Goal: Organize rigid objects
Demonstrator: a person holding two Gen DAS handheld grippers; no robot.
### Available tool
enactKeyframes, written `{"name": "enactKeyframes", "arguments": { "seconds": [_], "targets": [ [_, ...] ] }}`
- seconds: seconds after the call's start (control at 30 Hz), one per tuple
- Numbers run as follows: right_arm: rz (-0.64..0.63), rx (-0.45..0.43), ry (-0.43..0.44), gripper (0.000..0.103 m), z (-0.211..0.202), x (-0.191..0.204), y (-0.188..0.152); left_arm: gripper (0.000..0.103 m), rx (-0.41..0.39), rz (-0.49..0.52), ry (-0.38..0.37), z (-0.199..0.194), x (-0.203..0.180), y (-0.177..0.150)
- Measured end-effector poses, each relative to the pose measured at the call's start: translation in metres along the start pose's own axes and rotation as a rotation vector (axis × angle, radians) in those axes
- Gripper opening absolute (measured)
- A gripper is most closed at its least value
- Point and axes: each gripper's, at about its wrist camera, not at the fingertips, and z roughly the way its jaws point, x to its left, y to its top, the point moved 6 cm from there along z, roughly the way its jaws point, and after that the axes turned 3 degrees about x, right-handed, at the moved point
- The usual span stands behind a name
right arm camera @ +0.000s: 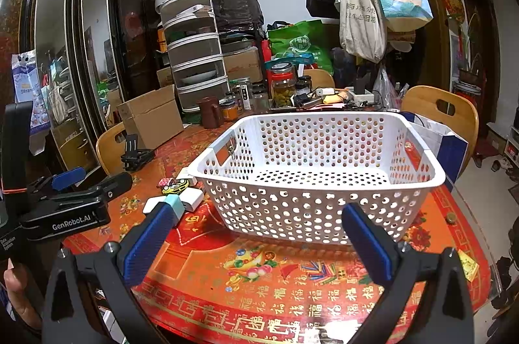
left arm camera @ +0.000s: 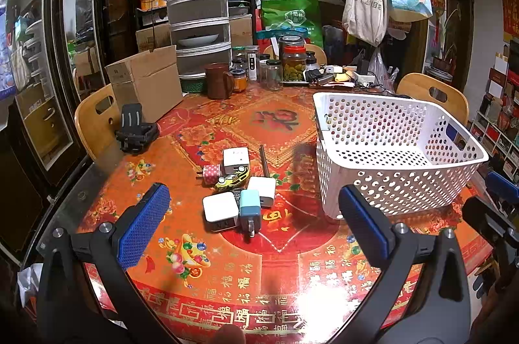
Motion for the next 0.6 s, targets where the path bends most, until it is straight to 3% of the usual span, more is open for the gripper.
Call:
{"name": "enactKeyframes", "arguments": {
  "seconds": [0.6],
  "targets": [
    [-0.005,0.005,0.009,0.103,0.0002,0.0017,-0.0017,0.103,0.005,-0.007,-0.003,-0.0005,-0.0013,-0.0008]
  ]
}}
